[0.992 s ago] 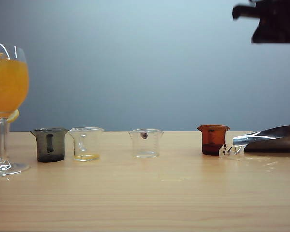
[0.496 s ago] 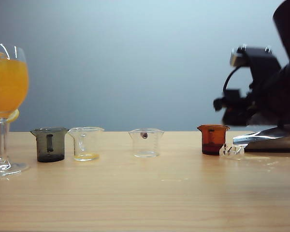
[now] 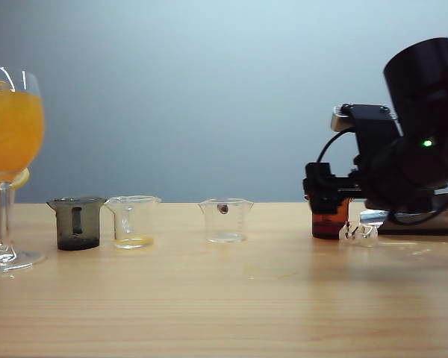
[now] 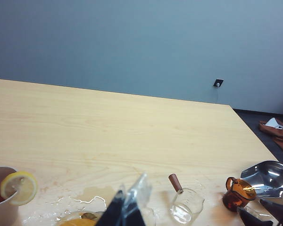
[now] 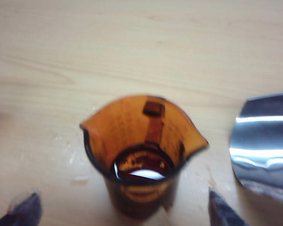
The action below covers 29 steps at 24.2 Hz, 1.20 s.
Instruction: Pick up the fourth measuring cup from the left, pour the grenadine inside into the goblet, and finally put the measuring cup back in its original place.
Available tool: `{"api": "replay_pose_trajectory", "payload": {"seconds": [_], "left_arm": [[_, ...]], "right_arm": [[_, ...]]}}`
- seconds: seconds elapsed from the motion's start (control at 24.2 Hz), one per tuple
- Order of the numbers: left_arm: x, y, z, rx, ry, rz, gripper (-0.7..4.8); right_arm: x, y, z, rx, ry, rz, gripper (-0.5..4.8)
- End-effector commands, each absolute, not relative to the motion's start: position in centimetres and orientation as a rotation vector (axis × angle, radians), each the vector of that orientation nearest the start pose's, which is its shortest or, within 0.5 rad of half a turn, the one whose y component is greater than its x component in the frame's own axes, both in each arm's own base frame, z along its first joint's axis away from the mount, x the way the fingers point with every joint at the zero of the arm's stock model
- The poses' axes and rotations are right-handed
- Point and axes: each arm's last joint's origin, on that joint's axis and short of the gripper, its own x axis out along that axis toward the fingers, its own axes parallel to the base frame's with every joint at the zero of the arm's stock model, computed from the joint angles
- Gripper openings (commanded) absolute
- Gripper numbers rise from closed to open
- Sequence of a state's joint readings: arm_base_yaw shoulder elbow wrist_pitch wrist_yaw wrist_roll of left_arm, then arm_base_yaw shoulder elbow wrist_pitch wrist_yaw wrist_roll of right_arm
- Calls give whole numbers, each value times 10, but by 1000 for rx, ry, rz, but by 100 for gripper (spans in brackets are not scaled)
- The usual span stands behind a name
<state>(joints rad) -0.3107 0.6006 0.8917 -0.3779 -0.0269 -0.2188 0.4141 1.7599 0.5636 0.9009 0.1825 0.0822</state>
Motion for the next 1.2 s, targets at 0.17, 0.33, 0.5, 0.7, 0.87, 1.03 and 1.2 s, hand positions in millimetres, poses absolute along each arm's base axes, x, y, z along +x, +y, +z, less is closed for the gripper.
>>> {"api": "replay_pose_trajectory", "payload": {"seconds": [0.17, 0.33, 0.5, 0.7, 0.87, 1.03, 1.2], "left_arm": [[110, -35, 375, -209, 93, -276, -5], [110, -35, 375, -209, 93, -277, -5], [110, -35, 375, -209, 93, -277, -5], [110, -35, 375, -209, 93, -277, -5], [110, -35, 375, -209, 94, -280, -5], [110, -35, 375, -209, 94, -279, -5], [110, -35, 375, -209, 94, -279, -5]], "right_arm": [[306, 126, 123, 0, 282, 212, 479], [317, 125, 118, 1, 287, 201, 479], [326, 122, 116, 8, 283, 201, 479], [336, 123, 113, 11, 281, 200, 479], [347, 127, 116, 15, 262, 200, 479], [350, 128, 117, 15, 261, 199, 479], [349, 127, 114, 7, 290, 191, 479]]}}
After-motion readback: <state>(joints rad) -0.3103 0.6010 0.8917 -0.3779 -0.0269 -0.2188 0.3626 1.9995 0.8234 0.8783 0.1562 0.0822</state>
